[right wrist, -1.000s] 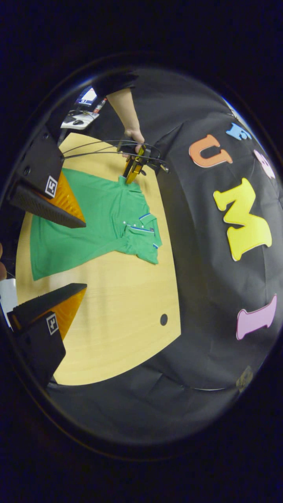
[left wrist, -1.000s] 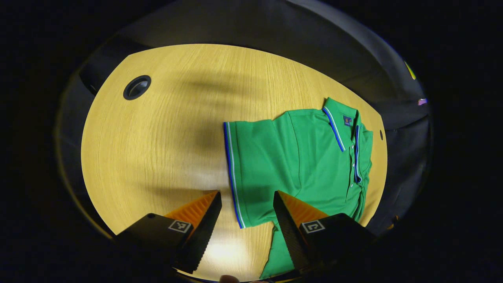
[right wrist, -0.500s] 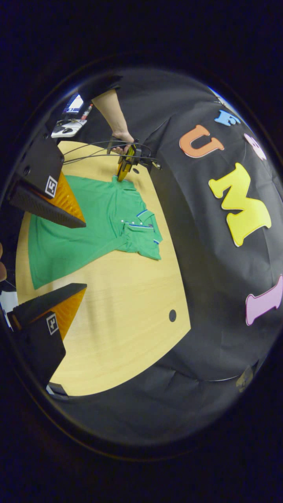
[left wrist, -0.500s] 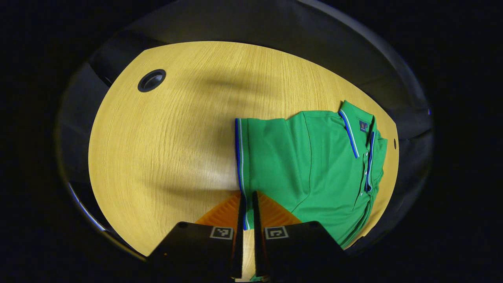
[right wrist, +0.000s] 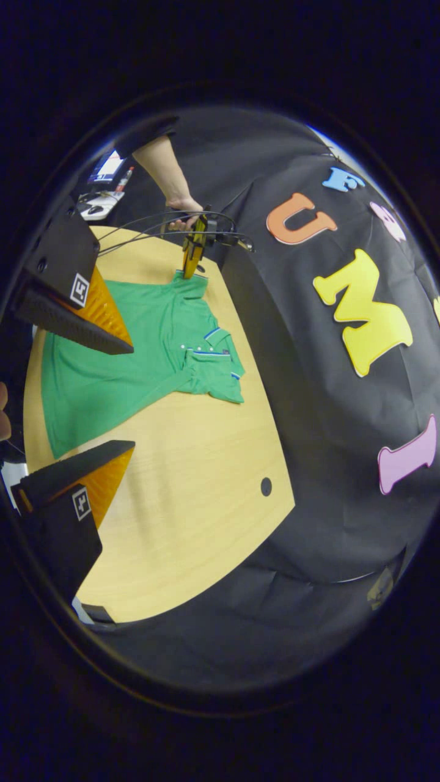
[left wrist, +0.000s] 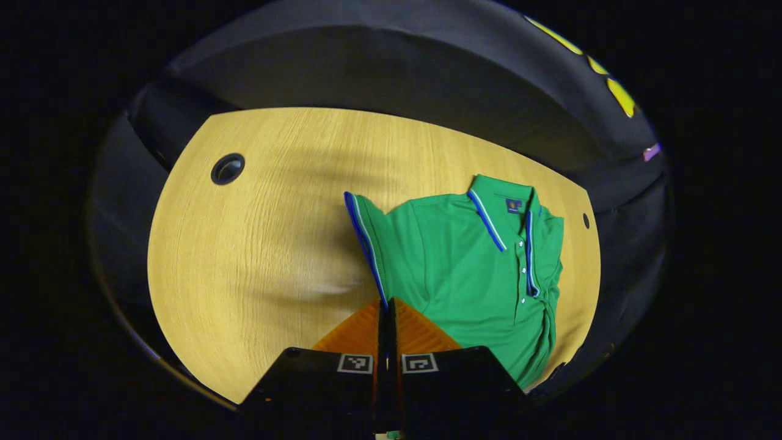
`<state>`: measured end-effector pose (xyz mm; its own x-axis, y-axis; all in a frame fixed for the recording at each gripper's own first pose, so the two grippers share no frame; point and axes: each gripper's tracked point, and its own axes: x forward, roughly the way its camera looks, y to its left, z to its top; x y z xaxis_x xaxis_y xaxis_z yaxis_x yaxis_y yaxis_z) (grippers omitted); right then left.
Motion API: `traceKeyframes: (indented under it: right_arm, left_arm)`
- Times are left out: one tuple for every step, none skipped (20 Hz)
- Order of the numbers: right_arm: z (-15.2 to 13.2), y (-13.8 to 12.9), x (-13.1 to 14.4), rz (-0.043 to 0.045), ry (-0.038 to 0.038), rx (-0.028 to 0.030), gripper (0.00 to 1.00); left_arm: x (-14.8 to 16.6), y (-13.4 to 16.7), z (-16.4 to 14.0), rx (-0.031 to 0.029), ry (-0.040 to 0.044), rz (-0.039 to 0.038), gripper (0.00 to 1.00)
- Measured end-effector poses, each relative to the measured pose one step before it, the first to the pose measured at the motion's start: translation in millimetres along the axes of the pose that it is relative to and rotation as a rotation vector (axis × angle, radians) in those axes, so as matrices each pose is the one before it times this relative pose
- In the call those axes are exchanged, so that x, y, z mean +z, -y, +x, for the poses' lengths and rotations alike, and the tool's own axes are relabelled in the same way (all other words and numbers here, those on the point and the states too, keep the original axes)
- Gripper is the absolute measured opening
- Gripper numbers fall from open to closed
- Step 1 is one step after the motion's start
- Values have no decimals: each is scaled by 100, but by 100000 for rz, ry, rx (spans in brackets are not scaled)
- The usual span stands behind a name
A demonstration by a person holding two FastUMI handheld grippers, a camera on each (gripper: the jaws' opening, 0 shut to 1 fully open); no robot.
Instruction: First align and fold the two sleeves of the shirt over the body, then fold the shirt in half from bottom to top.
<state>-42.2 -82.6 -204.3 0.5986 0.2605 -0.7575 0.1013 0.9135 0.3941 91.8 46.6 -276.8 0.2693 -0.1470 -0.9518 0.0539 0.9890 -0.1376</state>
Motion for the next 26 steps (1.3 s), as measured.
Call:
traceKeyframes:
  right_arm:
    - [-173, 4, -147, 32, 623, -30, 90]
    - [-402, -3, -232, -287, 804, -241, 97]
    - [-328, 87, -67, -325, 854, -375, 97]
    - [-447, 176, -91, -374, 922, -452, 90]
    - [-361, 276, -132, -352, 728, -922, 90]
    - [-333, 326, -278, -130, 552, -1000, 90]
    - [-306, 361, -247, 351, 351, -827, 90]
    - [-261, 390, -336, 908, 118, -819, 90]
    - [-311, 413, -377, 1309, -68, -888, 90]
    - [-156, 325, -373, 1587, -372, -548, 90]
    - [-233, 202, -359, 1812, -336, 100, 90]
    - [-168, 50, -318, 1575, -274, 41, 90]
    - [-39, 150, -42, 686, 69, -548, 90]
    - [-47, 173, -16, -126, 171, -415, 90]
    - [-37, -51, 66, -578, 361, -174, 90]
    - [2, -171, 76, -521, 292, 649, 90]
    - [182, -286, -43, -643, -294, 864, 90]
    - [209, -39, -126, -685, -701, 97, 90]
    - [340, -145, -13, -1001, -498, 276, 90]
    - [290, -317, 40, -1033, -400, 537, 90]
    - [231, -324, 25, -1226, -314, 721, 90]
    - [321, -628, 92, -1336, -346, 1803, 84]
    - [275, -747, 111, -879, -246, 2265, 84]
    - [339, -329, 214, -1354, -381, 854, 92]
    - [513, 264, 41, -2971, -312, -2053, 89]
    - [284, 31, 389, -4180, 269, -1297, 98]
  left_arm:
    - [208, 949, -174, -64, 475, 2967, 4]
    - [410, 606, -270, 281, 409, 2960, 3]
    - [345, 928, 78, 231, 156, 2273, 3]
    - [284, 1086, 235, -268, -236, 1769, 3]
    - [241, 796, 404, 590, -700, 1481, 3]
    - [-32, 855, 709, 380, -968, 1210, 3]
    - [43, 979, 576, -671, -1328, 965, 3]
    - [-270, 1096, 657, -1240, -1707, 797, 3]
    - [-64, 1046, 654, -1183, -1194, 568, 4]
    - [-152, 936, 922, -453, -1032, 465, 4]
    - [35, 815, 723, -425, -568, 348, 4]
    - [35, 643, 537, -40, -122, 260, 4]
    - [145, 604, 363, -365, 368, -106, 5]
    - [187, 790, 276, -1457, 981, -352, 6]
    - [369, 487, -34, -645, 1804, 296, 8]
    - [429, 198, -57, -637, 1827, 386, 10]
    - [125, 264, -247, -296, 1025, -135, 15]
    - [-243, 122, -221, 212, 540, -748, 20]
    - [-44, -16, -499, -30, 766, -1698, 34]
    - [-204, -59, -601, 164, 1041, -2426, 42]
    - [-77, -302, -936, 1032, 1789, -1793, 55]
    - [-60, -564, -1162, 1288, 2076, 15, 68]
    - [-78, -660, -1088, 2625, 3134, 2249, 78]
    - [-262, -685, -1547, 2320, 3304, 2931, 79]
    - [-352, -318, -1434, 1328, 3000, 2556, 79]
    - [-543, 183, -1654, 180, 2843, 1405, 79]
